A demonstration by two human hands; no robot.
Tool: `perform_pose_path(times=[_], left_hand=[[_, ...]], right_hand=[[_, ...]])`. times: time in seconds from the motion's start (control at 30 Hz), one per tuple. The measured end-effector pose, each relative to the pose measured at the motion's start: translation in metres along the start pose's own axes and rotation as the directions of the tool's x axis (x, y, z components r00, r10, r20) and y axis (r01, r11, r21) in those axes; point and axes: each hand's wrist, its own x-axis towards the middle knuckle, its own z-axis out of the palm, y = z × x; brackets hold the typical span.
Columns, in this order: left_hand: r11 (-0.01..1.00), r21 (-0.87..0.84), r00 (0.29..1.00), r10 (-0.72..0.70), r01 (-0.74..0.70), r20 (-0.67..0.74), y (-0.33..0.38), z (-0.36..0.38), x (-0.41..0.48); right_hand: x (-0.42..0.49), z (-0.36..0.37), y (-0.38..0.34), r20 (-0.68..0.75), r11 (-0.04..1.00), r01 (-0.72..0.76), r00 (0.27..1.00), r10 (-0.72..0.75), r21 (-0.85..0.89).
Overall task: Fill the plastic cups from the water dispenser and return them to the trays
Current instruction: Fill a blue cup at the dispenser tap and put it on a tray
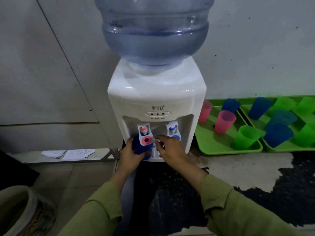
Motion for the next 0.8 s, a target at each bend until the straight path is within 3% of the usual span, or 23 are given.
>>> perform_pose_path(times=[0.3, 0.5, 0.8], left_hand=[[0.997, 0.042, 0.996, 0.055, -0.058, 0.075, -0.004, -0.005, 0.003], [0.997, 0.048, 0.995, 0.054, -0.059, 0.086, -0.004, -0.006, 0.002], [1.0, 0.029, 0.998, 0.007, -0.009, 0.058, -0.003, -0.003, 0.001]], right_hand=[[0.026, 0.006, -0.018, 0.139, 0.975, -0.22, 0.966, 0.219, -0.008], [0.019, -0.002, -0.019, 0.187, 0.972, -0.229, 0.958, 0.218, 0.041], [0.01, -0.027, -0.031, 0.14, 0.91, -0.272, 0.961, 0.239, 0.313]])
